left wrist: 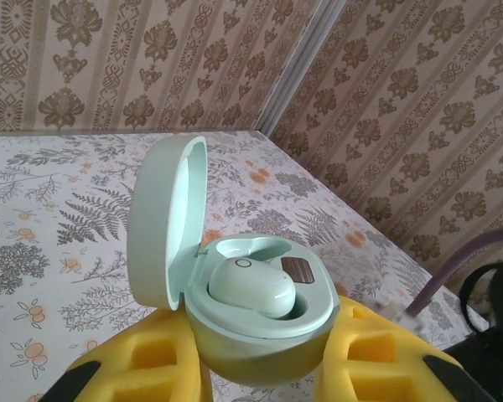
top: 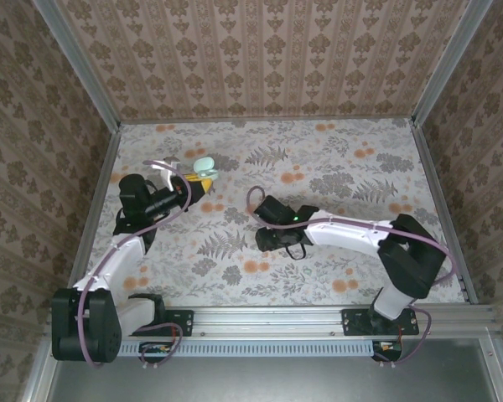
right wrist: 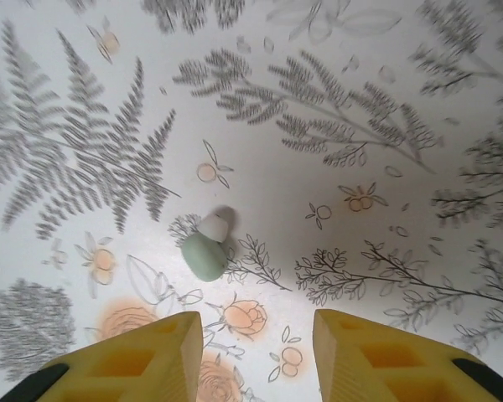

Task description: Insert the wireless bluetooth earbuds into the charging case

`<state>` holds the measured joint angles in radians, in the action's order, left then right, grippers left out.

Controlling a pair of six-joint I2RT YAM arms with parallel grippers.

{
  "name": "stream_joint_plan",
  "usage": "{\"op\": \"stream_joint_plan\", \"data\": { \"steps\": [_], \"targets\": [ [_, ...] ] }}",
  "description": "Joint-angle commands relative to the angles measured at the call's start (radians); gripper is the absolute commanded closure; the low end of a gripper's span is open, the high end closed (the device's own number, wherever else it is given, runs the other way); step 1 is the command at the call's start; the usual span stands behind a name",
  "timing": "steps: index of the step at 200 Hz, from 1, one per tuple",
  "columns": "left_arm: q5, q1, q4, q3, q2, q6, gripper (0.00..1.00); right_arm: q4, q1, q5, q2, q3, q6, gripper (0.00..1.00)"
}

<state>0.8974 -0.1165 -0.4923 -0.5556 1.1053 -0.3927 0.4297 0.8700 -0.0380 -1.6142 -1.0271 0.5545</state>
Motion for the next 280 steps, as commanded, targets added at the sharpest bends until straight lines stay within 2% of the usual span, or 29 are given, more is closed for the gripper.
{"op": "stream_joint_plan", "data": {
  "steps": [1,40,59,101,188,256,280],
  "targets": [
    [-0.005,-0.003,0.022,0.002,-0.02,0.035,0.87,0.021,-0.002,0.003,0.082,0.03,0.068,0.62],
    [-0.009,-0.004,0.028,0.005,-0.013,0.046,0.87,-0.143,0.019,0.094,0.074,0.08,0.195,0.69],
    [-0.011,-0.003,0.031,0.005,-0.01,0.048,0.87,-0.183,0.056,0.11,0.008,0.057,0.218,0.75],
    [-0.017,-0.005,0.037,0.017,-0.013,0.054,0.87,-0.236,0.113,0.113,-0.135,0.026,0.242,0.8],
    [-0.051,-0.008,0.063,0.051,-0.068,0.059,0.87,-0.286,-0.006,0.118,-0.158,0.103,0.22,0.83],
    [-0.053,-0.011,0.083,0.053,-0.089,0.065,0.87,-0.237,-0.061,0.105,-0.177,0.034,0.191,0.83],
    [-0.054,-0.012,0.099,0.056,-0.101,0.079,0.87,-0.217,-0.063,0.108,-0.172,0.006,0.191,0.78]
  ]
}}
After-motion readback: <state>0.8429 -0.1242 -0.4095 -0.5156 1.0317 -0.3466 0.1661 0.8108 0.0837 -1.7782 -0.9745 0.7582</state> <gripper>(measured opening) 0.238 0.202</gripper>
